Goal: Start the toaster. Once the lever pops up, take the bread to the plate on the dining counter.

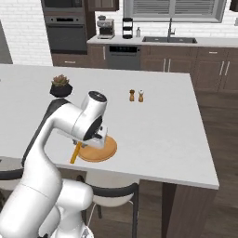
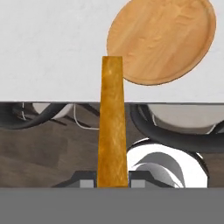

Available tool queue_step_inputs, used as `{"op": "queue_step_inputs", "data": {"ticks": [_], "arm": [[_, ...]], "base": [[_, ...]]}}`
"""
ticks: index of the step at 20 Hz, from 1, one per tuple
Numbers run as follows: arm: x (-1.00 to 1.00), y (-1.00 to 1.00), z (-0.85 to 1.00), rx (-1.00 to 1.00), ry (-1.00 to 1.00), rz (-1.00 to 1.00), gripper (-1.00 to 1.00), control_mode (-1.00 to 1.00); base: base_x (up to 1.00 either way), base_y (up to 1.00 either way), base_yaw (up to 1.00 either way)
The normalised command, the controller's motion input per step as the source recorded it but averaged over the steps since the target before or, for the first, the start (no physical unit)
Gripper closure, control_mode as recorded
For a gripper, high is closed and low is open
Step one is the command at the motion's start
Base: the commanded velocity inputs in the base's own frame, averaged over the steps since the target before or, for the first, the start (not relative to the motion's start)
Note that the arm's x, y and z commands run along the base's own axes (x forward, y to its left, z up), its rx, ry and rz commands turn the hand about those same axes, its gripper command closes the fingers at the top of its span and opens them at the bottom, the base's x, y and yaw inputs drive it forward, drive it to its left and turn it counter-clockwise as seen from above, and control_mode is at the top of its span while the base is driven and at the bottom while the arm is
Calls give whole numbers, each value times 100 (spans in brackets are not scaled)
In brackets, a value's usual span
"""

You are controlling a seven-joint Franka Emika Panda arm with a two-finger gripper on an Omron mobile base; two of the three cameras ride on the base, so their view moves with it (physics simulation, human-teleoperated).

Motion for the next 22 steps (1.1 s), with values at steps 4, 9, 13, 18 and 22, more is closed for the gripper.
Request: {"op": "queue_step_inputs", "data": {"ticks": [4,9,13,18,22], "arm": [[43,18,-26,2,15,0,100,-100],[38,13,-20,2,12,0,100,-100],[40,22,-13,0,15,0,100,-100],[29,11,-9,2,11,0,100,-100],[13,0,-5,5,5,0,100,-100]], "base": [[0,0,0],[0,0,0],[0,0,0],[0,0,0],[0,0,0]]}}
